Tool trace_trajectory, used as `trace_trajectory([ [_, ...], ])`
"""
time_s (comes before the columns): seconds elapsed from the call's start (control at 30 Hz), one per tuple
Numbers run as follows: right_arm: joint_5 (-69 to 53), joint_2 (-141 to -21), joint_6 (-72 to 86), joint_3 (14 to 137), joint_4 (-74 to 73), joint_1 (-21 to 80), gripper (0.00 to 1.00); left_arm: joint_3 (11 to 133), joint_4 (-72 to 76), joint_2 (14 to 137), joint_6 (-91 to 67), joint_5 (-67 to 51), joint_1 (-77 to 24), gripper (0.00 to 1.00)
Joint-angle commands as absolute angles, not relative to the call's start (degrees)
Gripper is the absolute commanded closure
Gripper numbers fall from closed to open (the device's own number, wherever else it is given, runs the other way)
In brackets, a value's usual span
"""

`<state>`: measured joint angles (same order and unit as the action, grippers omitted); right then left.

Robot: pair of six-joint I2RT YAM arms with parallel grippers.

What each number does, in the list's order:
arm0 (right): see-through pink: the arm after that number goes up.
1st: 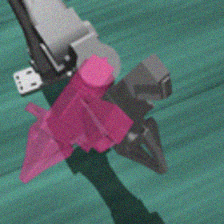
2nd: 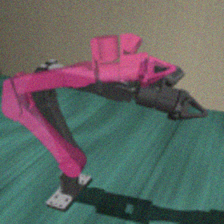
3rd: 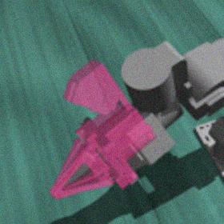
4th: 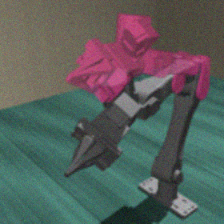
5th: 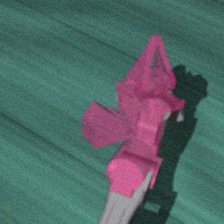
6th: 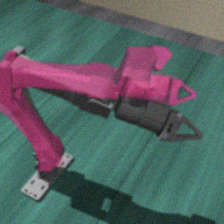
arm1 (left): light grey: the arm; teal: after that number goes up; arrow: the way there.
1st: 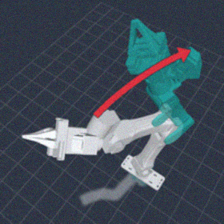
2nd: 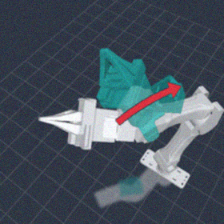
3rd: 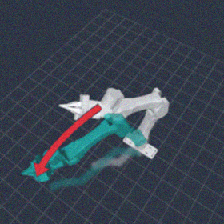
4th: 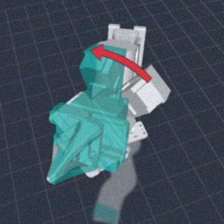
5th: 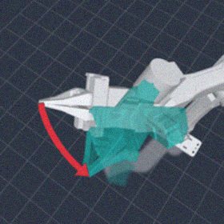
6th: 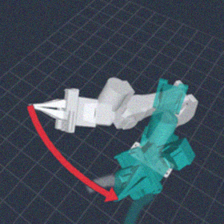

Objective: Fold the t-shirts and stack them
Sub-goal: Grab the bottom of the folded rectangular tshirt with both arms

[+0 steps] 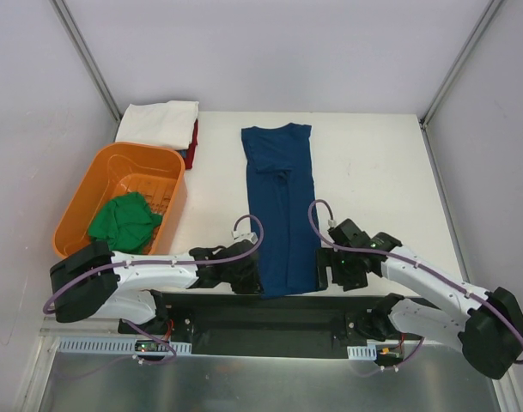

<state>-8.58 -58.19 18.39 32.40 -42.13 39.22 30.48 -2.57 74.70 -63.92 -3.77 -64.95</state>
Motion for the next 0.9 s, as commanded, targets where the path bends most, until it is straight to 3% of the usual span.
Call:
trace_trajectory([
  [0.0, 2.6, -61.4, 26.2, 35.7, -45.9, 43.8, 0.15, 30.4, -3.5, 74.8, -64.1, -2.8, -66.4, 1.00],
  [0.1, 2.5, -63.8, 27.8, 36.2, -43.5, 46.0, 0.24, 30.4, -3.5, 75.1, -64.2, -2.2, -67.1, 1.00],
  [0.4, 2.6, -71.1, 30.2, 39.3, -39.4, 50.8, 0.30, 29.4, -3.5, 74.0, -64.2, -1.1, -67.6, 1.00],
  [0.5, 3.3, -73.1, 30.8, 39.7, -39.0, 51.3, 0.38, 29.4, -3.5, 73.9, -64.2, -0.8, -67.6, 1.00],
  [0.63, 3.3, -75.8, 31.1, 39.6, -38.7, 51.8, 0.57, 29.3, -3.6, 74.1, -64.1, -0.8, -67.6, 1.00],
  [0.87, 4.7, -76.0, 32.0, 38.4, -41.4, 51.9, 0.75, 28.7, -3.6, 73.7, -64.7, -0.6, -67.5, 1.00],
])
